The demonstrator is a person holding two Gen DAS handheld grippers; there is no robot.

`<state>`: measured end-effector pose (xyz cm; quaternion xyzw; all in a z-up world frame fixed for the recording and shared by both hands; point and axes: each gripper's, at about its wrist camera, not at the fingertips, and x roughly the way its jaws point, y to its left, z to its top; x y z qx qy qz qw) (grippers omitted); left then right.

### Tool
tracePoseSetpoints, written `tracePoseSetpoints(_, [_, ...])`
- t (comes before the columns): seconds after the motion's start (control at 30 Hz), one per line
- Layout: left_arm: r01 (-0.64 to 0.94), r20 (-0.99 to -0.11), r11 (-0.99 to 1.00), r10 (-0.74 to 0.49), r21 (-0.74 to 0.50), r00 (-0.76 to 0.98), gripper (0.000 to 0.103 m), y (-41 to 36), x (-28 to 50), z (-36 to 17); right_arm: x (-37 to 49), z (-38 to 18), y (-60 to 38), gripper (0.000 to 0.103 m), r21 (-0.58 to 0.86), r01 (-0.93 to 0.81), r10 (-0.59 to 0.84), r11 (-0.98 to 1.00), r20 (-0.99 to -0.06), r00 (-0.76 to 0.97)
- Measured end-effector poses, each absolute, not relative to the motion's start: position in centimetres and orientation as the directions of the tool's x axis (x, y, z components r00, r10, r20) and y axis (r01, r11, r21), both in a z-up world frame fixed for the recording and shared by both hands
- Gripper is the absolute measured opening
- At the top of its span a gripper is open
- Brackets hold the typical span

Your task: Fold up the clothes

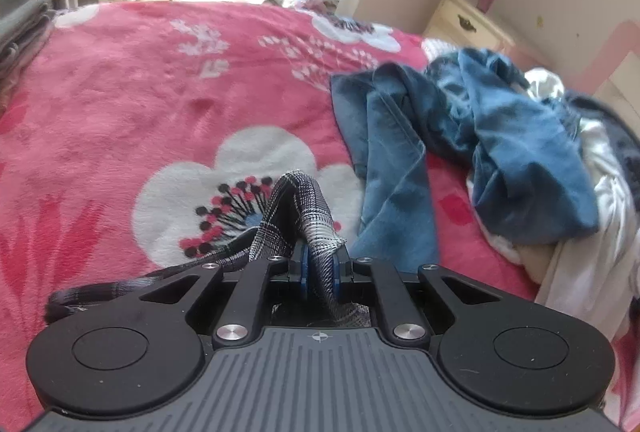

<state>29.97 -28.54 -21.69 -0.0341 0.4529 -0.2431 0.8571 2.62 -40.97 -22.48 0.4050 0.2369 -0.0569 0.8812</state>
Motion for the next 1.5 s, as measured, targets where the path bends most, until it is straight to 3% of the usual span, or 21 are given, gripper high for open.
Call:
tracePoseSetpoints(0.1, [0.403, -0.775, 0.854, -0.488, -0.329, 0.401, 0.033, -28.6, 30.5, -22.3, 2.7, -25.2, -42.6, 0.012, 0.755, 0.318, 0.115, 0.573, -0.458, 0.882])
tracePoseSetpoints(0.13, [0.409, -0.770, 0.841, -0.511, -0.355, 0.382, 0.034, -28.3, 30.5, -22.0, 2.6, -26.4, -43.4, 0.012, 0.790, 0.325, 0.133, 0.520, -0.451, 0.882])
tracePoseSetpoints(0.27, [0.476, -0.683, 0.761, -0.629, -0.441, 0.372, 0.061, -25.9, 29.6, -19.0, 1.7, -29.6, -45.5, 0.017, 0.877, 0.349, 0.176, 0.331, -0.421, 0.890])
tracePoseSetpoints(0.37, [0.517, -0.627, 0.733, -0.665, -0.442, 0.406, 0.068, -22.4, 28.5, -16.3, 1.3, -29.2, -45.7, 0.030, 0.868, 0.357, 0.157, 0.345, -0.428, 0.890])
tracePoseSetpoints(0.47, [0.505, -0.632, 0.765, -0.629, -0.400, 0.453, 0.069, -18.0, 27.4, -15.1, 3.5, -26.4, -44.1, 0.033, 0.789, 0.311, 0.158, 0.530, -0.451, 0.878])
tracePoseSetpoints(0.63, [0.479, -0.726, 0.848, -0.476, -0.228, 0.497, 0.069, -12.7, 23.9, -17.2, 7.2, -21.7, -41.3, 0.033, 0.589, 0.201, 0.146, 0.783, -0.488, 0.860])
tracePoseSetpoints(0.77, [0.455, -0.772, 0.859, -0.450, -0.236, 0.449, 0.067, -12.0, 20.7, -21.5, 10.2, -17.9, -39.1, 0.029, 0.379, 0.091, 0.128, 0.921, -0.514, 0.848])
tracePoseSetpoints(0.83, [0.460, -0.774, 0.864, -0.432, -0.207, 0.464, 0.067, -12.6, 19.4, -23.2, 12.6, -17.7, -37.3, 0.020, 0.270, 0.042, 0.119, 0.962, -0.552, 0.825])
tracePoseSetpoints(0.93, [0.466, -0.775, 0.873, -0.392, -0.143, 0.496, 0.067, -13.7, 17.9, -25.5, 15.3, -20.5, -37.7, 0.018, 0.177, 0.098, 0.042, 0.979, -0.651, 0.758])
tracePoseSetpoints(1.03, [0.427, -0.776, 0.881, -0.410, -0.202, 0.479, 0.066, -12.9, 17.9, -26.7, 16.5, -22.7, -39.6, 0.018, 0.155, 0.167, 0.001, 0.974, -0.735, 0.678])
tracePoseSetpoints(1.13, [0.392, -0.752, 0.886, -0.432, -0.250, 0.497, 0.067, -12.0, 17.9, -27.1, 15.7, -19.5, -38.6, 0.018, 0.103, 0.101, -0.006, 0.990, -0.673, 0.739])
tracePoseSetpoints(1.27, [0.369, -0.714, 0.881, -0.461, -0.297, 0.526, 0.067, -11.9, 17.8, -27.9, 17.4, -17.0, -35.9, 0.018, 0.112, -0.056, 0.115, 0.992, -0.629, 0.769])
tracePoseSetpoints(1.37, [0.343, -0.685, 0.874, -0.483, -0.344, 0.546, 0.068, -11.7, 17.3, -28.9, 21.4, -19.3, -35.6, 0.017, 0.117, -0.046, 0.115, 0.992, -0.700, 0.705])
tracePoseSetpoints(1.5, [0.365, -0.648, 0.857, -0.514, -0.363, 0.562, 0.069, -11.4, 16.9, -29.4, 25.2, -21.8, -37.9, 0.020, 0.076, 0.126, -0.016, 0.989, -0.797, 0.604])
